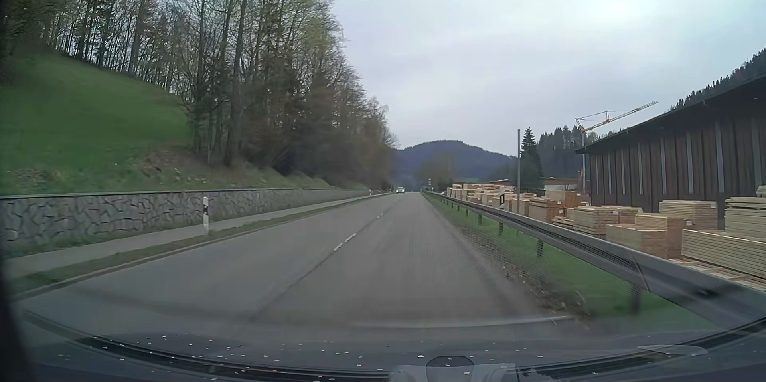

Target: Follow the waypoints while adhering to traffic rules and regulations

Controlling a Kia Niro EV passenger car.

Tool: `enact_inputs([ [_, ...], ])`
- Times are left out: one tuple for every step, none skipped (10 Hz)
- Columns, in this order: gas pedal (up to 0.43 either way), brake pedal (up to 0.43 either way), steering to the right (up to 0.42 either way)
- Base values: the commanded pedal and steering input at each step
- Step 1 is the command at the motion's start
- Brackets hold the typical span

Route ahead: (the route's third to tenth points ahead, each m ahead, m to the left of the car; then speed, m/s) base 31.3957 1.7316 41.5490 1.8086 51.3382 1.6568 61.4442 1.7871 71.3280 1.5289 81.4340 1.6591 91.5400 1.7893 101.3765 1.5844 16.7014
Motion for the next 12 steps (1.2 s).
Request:
enact_inputs([
  [0.000, 0.000, 0.000],
  [0.000, 0.000, 0.000],
  [0.000, 0.000, -0.003],
  [0.000, 0.000, -0.003],
  [0.000, 0.000, -0.003],
  [0.000, 0.000, -0.002],
  [0.000, 0.000, -0.002],
  [0.000, 0.000, -0.002],
  [0.000, 0.000, -0.002],
  [0.000, 0.000, -0.003],
  [0.000, 0.000, -0.004],
  [0.000, 0.000, -0.004],
])
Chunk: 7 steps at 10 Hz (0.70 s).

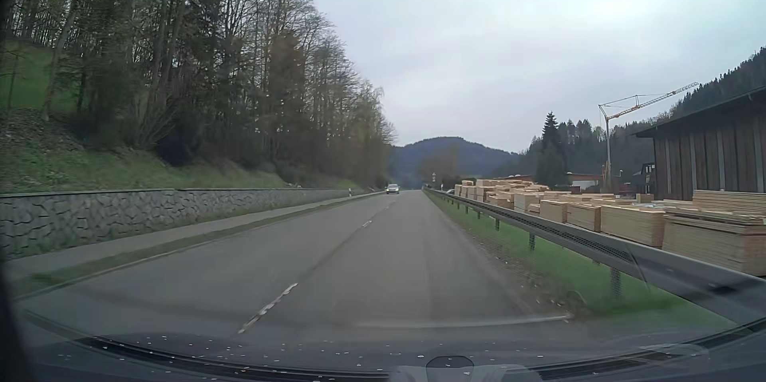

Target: Follow the waypoints while adhering to traffic rules and regulations

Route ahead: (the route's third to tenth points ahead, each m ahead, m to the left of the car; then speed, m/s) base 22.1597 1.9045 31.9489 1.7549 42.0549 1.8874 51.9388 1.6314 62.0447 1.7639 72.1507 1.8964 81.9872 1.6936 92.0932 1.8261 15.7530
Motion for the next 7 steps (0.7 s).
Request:
enact_inputs([
  [0.000, 0.000, -0.004],
  [0.000, 0.000, -0.004],
  [0.000, 0.000, -0.004],
  [0.000, 0.000, -0.004],
  [0.000, 0.000, -0.004],
  [0.000, 0.000, -0.004],
  [0.000, 0.000, -0.004],
])
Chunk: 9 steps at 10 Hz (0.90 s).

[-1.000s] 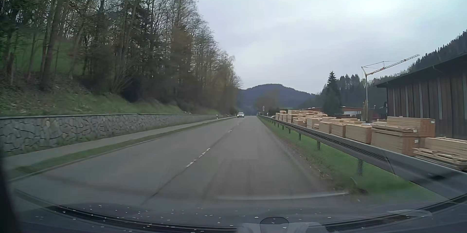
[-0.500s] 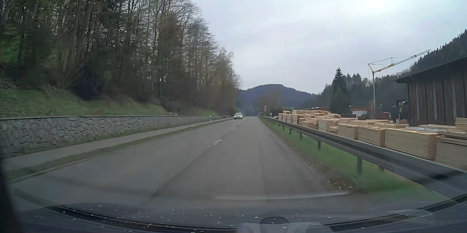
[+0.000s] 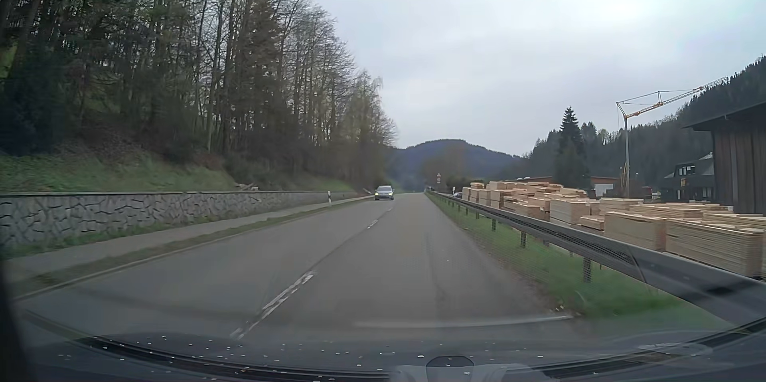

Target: Follow the waypoints while adhering to traffic rules and regulations

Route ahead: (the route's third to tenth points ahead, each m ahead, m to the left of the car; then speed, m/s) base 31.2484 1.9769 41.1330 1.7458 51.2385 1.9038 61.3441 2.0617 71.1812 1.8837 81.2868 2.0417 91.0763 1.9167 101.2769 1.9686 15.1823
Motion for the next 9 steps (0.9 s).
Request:
enact_inputs([
  [0.000, 0.000, -0.003],
  [0.000, 0.000, -0.003],
  [0.000, 0.000, -0.002],
  [0.000, 0.000, -0.002],
  [0.000, 0.000, -0.002],
  [0.000, 0.000, -0.002],
  [0.000, 0.000, -0.002],
  [0.008, 0.000, -0.002],
  [0.008, 0.000, -0.002],
])
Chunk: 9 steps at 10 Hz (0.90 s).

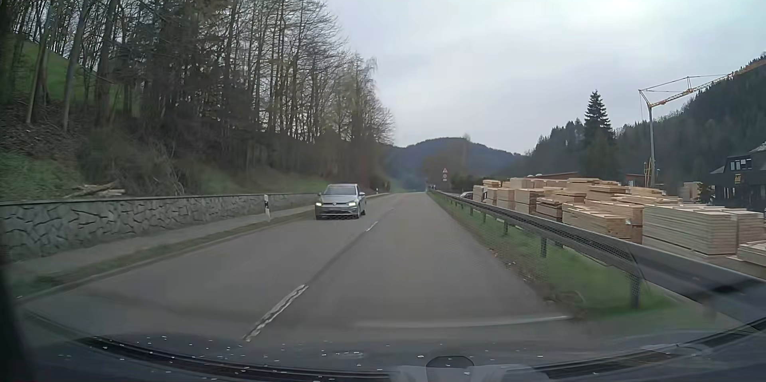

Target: Follow the waypoints while adhering to traffic rules and regulations

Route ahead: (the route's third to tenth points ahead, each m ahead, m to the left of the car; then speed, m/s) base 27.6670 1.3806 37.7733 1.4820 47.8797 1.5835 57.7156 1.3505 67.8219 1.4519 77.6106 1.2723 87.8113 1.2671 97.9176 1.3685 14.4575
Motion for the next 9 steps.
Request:
enact_inputs([
  [0.020, 0.000, -0.002],
  [0.028, 0.000, -0.002],
  [0.039, 0.000, -0.002],
  [0.039, 0.000, -0.001],
  [0.039, 0.000, 0.000],
  [0.039, 0.000, 0.000],
  [0.039, 0.000, 0.000],
  [0.039, 0.000, -0.001],
  [0.039, 0.000, 0.000],
])
